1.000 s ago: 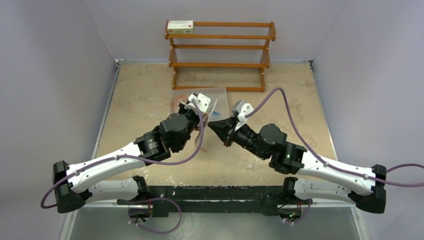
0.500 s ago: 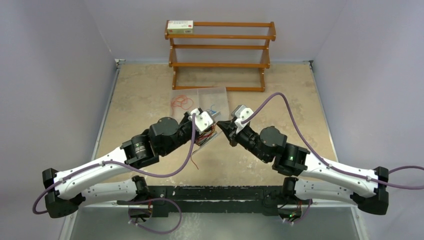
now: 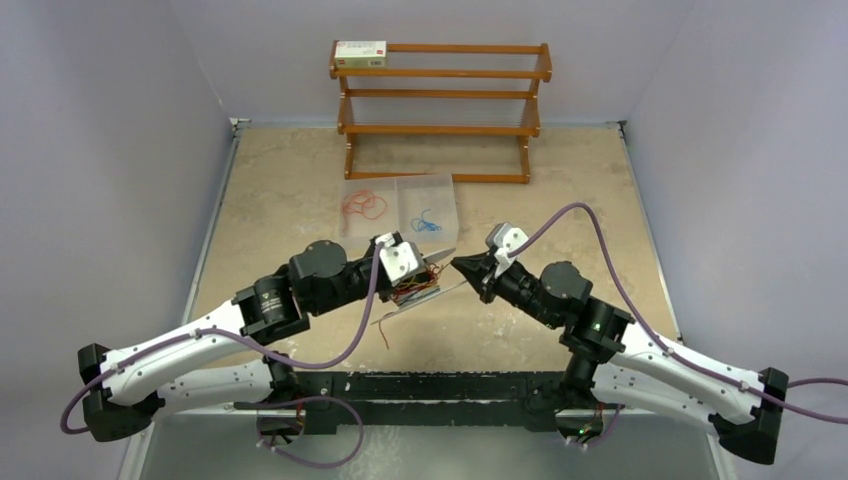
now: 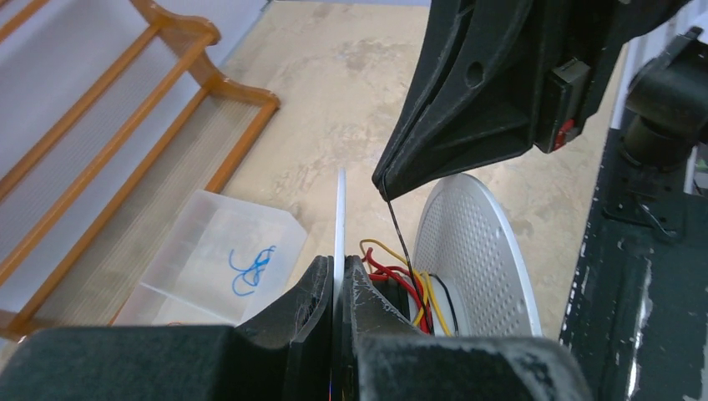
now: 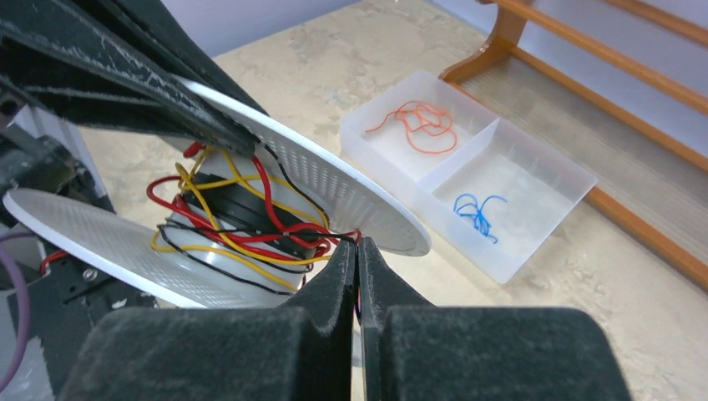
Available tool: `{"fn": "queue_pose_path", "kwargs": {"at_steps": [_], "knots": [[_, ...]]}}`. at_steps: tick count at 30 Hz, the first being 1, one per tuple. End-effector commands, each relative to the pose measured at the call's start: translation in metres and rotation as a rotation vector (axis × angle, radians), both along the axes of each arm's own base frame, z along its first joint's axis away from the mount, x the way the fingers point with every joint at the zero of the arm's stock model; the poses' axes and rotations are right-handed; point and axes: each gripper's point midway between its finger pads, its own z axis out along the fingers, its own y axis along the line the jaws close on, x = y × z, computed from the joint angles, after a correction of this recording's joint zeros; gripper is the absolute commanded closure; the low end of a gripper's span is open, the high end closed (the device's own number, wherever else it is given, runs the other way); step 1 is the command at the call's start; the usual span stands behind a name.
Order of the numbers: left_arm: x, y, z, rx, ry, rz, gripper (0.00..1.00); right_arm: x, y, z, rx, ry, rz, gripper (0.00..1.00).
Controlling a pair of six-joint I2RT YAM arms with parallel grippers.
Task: Wrap the cables
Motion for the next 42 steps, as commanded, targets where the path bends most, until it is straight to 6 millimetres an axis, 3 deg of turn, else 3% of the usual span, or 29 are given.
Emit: {"fn": "queue_pose_path", "kwargs": {"at_steps": [1, 8, 12, 18, 22, 30, 42], "knots": [[-0.019, -0.012, 0.027, -0.099, -0.060, -0.135, 1.00, -0.002, -0.006, -0.005, 0.056, 0.011, 0.005, 1.00], [-0.015, -0.030, -0.015, 0.065, -0.161, -0.230, 1.00, -0.004, -0.011, -0.037, 0.101, 0.115, -0.036, 1.00], [-0.011, -0.042, -0.029, 0.145, -0.214, -0.276, 1.00, 0.000, -0.013, -0.058, 0.153, 0.172, -0.083, 1.00], [-0.004, -0.058, -0.048, 0.265, -0.322, -0.361, 1.00, 0.013, -0.021, -0.075, 0.185, 0.204, -0.187, 1.00], [0.003, -0.067, -0.064, 0.351, -0.361, -0.398, 1.00, 0.021, -0.030, -0.076, 0.216, 0.192, -0.256, 1.00], [0.022, -0.087, -0.077, 0.407, -0.513, -0.356, 1.00, 0.033, -0.036, -0.098, 0.264, 0.219, -0.341, 1.00], [0.023, -0.101, -0.107, 0.470, -0.639, -0.196, 1.00, 0.045, -0.048, -0.133, 0.292, 0.273, -0.427, 1.00]]}}
